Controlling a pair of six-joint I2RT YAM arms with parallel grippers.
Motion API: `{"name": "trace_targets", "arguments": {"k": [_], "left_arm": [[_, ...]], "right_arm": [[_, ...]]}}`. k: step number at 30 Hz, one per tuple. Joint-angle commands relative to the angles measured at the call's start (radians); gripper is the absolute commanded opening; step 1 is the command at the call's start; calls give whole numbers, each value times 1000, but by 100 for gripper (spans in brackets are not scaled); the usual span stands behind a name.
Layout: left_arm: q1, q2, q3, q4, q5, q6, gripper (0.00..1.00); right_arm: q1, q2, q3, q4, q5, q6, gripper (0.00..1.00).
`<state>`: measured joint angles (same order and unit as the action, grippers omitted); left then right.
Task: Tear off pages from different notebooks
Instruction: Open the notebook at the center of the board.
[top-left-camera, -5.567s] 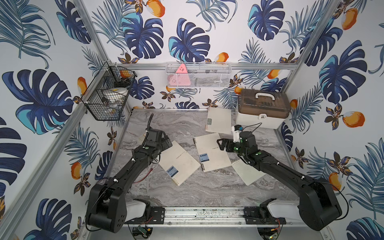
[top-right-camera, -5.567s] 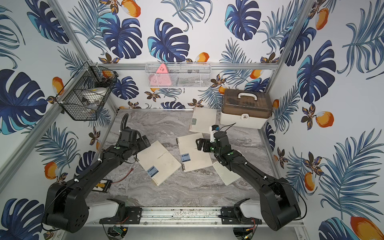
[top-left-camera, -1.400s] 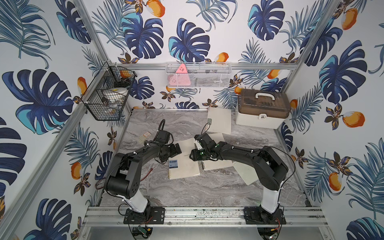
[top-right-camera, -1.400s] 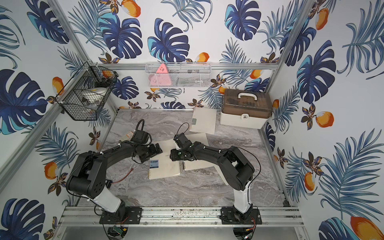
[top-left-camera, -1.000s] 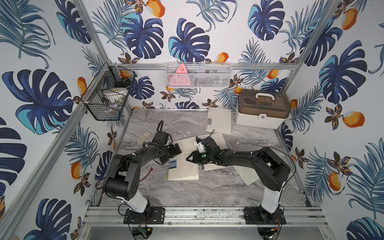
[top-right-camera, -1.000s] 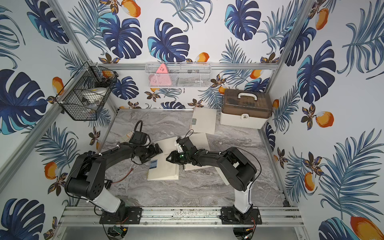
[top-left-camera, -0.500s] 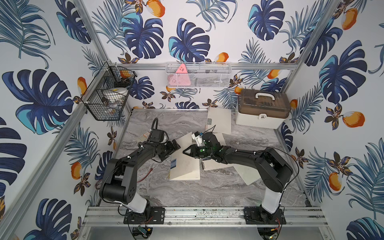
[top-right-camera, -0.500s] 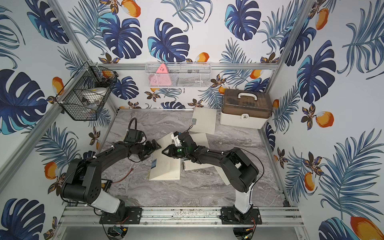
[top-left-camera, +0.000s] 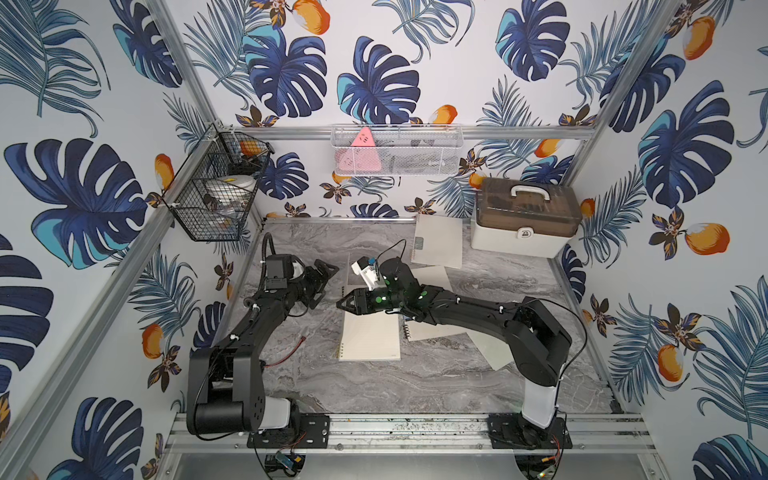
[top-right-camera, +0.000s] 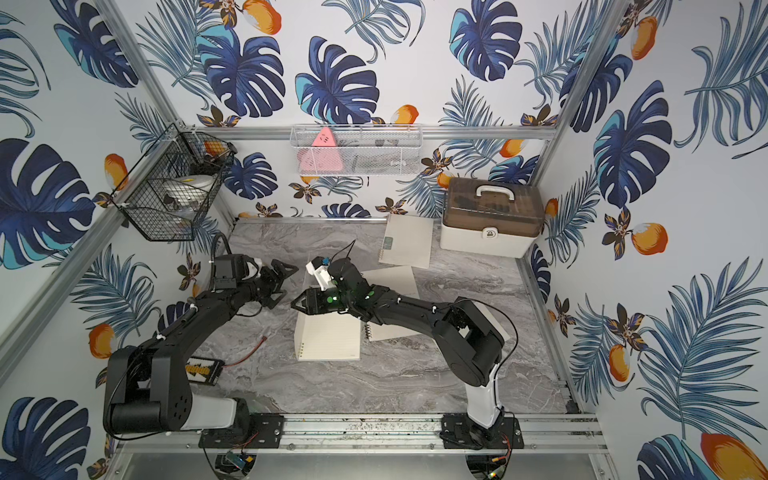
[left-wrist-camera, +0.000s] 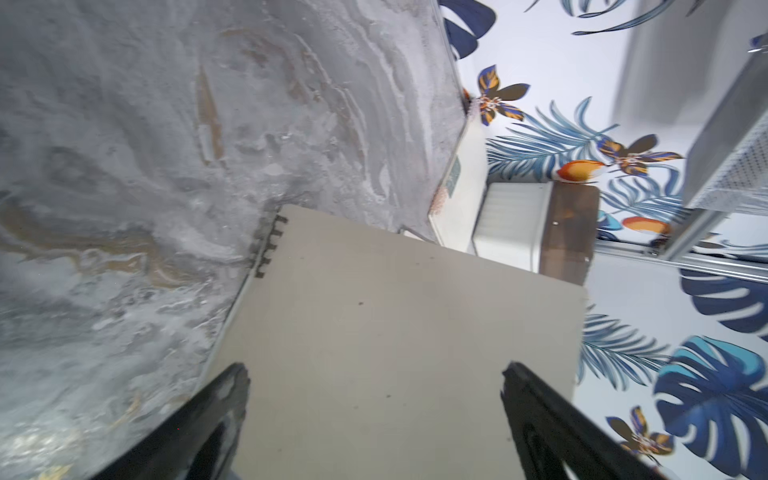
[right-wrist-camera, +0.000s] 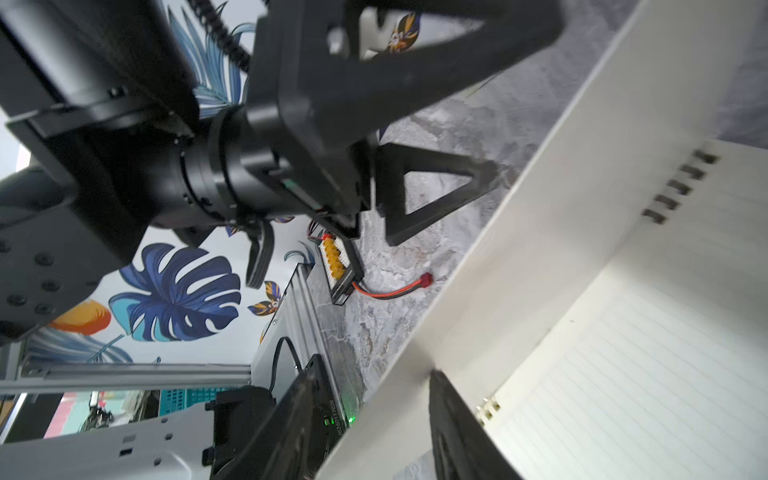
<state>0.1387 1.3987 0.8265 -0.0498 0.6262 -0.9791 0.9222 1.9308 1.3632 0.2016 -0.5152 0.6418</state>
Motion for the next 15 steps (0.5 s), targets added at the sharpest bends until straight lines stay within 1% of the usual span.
{"name": "trace_targets", "arguments": {"k": [1,4,6,7,11,12,13,15], "left_arm": [[27,-2,7,103,99,-72,99],[68,-29,-1,85,101,-63,99],[91,-50,0,57,97,-48,99],[98,-60,2,50,95,-42,99],[108,-72,19,2,93,-3,99],[108,-70,27,-22,90,13,99],[108,-69,31,-31,92,25,99],[108,-63,31,-37,100,31,99]], "right_arm": [[11,48,39,19,-86,-30,49],[22,86,45,98,-153,-8,49],[31,91,57,109,-171,-9,50],[36,116,66,105,-177,-20,52],[49,116,95,71,-187,-70,60],[51,113,99,70,-191,-83,62],[54,108,102,74,-196,-91,67],[56,107,106,83,-201,-101,69]]}}
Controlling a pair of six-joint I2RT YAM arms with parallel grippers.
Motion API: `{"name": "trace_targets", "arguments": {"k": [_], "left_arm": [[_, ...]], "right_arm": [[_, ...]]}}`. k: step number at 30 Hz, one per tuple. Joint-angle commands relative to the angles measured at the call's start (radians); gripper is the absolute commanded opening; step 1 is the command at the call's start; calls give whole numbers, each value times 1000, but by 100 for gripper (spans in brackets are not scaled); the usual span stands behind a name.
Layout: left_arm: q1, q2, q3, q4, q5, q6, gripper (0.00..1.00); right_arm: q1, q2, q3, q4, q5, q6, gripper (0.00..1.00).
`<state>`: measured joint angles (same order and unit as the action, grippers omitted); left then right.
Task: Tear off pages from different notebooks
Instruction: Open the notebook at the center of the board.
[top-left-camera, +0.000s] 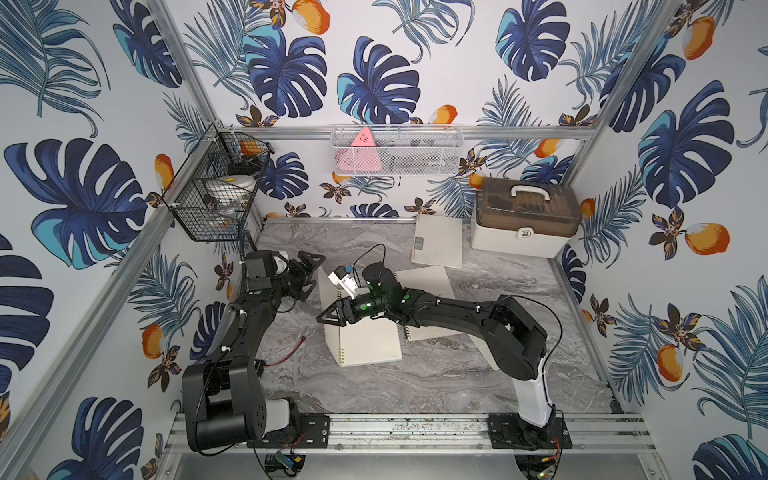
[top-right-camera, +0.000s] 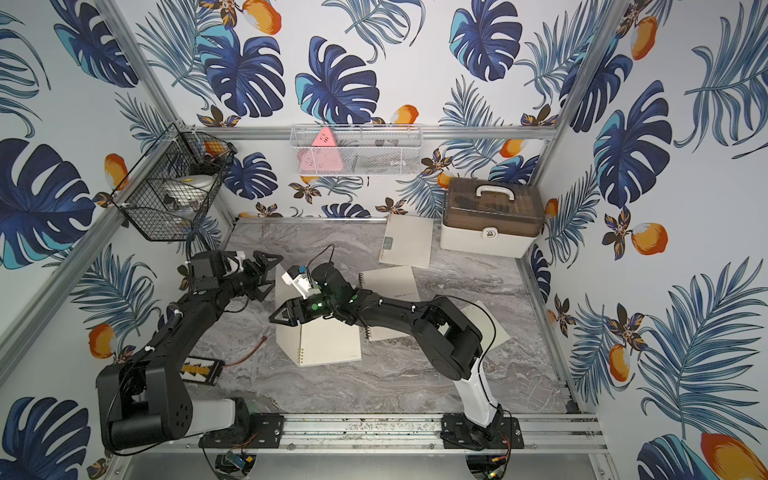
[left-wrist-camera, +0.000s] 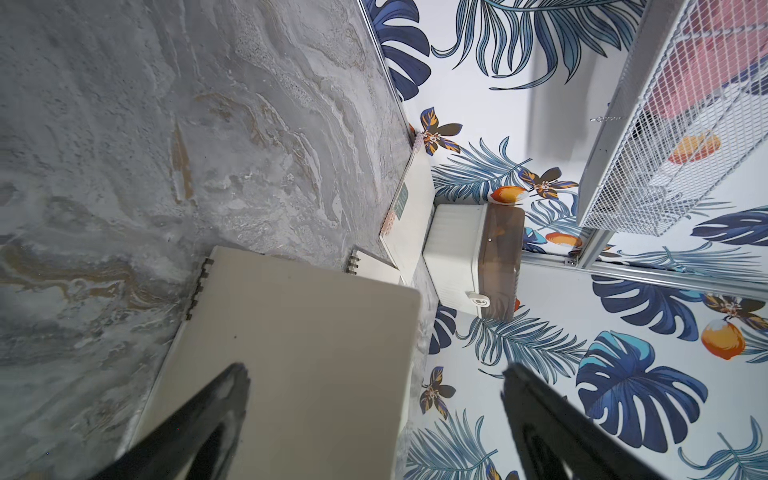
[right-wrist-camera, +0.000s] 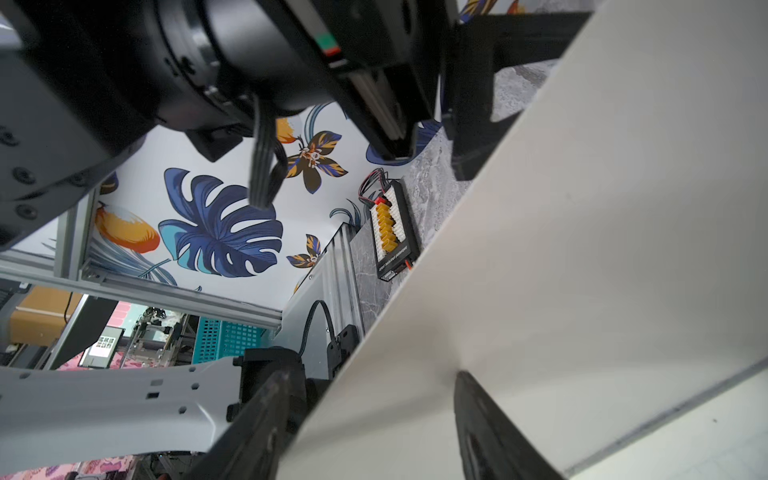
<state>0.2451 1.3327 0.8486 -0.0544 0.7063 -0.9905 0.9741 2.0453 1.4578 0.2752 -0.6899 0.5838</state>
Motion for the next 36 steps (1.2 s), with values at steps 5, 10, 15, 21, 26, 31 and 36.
{"name": "trace_targets", "arguments": {"k": [5,10,15,21,26,31,36], "left_arm": [[2,2,-1,-51,23,57,99],[2,5,8,-142,-19,109,99],[6,8,9,-175,-36,129,99],[6,2,-3,-173,-48,137,99],[6,-3,-2,-192,-62,153,99],[7,9,-4,-188,-57,150,99],[8,16,-8,-182,-54,148,99]], "right_arm": [[5,27,48,43,-81,-28,70],[-13,-80,-40,34,-66,-48,70],[-128,-266,-266,-200,201,-81,67],[-274,-334,-490,-242,270,-45,58],[-276,-272,-434,-347,333,-75,55],[-275,-195,-364,-377,357,-87,47],[-270,-132,-328,-368,345,-82,42]]}}
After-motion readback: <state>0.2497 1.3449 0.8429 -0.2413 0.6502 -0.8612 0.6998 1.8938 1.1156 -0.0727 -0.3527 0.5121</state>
